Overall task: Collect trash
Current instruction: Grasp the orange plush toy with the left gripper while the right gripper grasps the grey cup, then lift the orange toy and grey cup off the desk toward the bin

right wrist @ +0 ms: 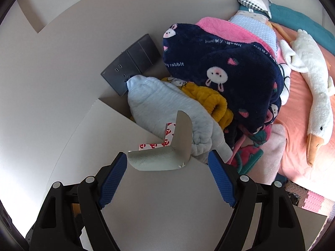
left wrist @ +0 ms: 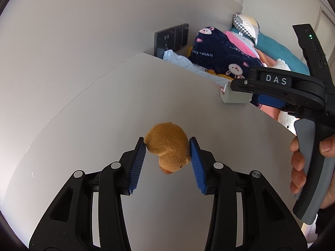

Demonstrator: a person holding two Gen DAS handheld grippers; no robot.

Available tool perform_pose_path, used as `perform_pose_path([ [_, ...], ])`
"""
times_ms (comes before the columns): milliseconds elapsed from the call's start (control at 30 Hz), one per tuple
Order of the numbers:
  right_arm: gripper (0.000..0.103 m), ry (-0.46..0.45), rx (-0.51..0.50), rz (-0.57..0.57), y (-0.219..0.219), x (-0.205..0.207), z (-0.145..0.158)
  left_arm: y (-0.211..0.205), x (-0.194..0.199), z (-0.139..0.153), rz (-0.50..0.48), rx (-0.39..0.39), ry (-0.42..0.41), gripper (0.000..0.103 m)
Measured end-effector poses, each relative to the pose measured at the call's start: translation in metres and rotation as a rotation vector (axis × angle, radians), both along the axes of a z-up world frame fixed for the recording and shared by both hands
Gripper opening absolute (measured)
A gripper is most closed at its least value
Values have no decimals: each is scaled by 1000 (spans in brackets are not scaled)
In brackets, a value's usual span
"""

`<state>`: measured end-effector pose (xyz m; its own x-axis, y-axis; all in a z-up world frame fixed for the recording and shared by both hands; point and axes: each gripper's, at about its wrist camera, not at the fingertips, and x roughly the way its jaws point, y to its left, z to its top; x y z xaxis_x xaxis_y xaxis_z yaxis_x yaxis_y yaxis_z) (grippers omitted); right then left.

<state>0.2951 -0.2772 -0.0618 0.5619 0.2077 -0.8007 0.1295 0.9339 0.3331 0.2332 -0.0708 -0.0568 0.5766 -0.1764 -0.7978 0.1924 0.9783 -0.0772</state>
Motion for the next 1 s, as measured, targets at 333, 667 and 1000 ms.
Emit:
perform_pose_path([
  [333,56,19,20,100,21,16,-5,4,3,-2,8,-11,11,42],
  [667,50,-15,-67,155,34,-1,9,4,-1,4,11,-18,-1,42],
  [1000,50,-31,-56,162,23,-43,32,1,-22,19,19,-5,-16,42],
])
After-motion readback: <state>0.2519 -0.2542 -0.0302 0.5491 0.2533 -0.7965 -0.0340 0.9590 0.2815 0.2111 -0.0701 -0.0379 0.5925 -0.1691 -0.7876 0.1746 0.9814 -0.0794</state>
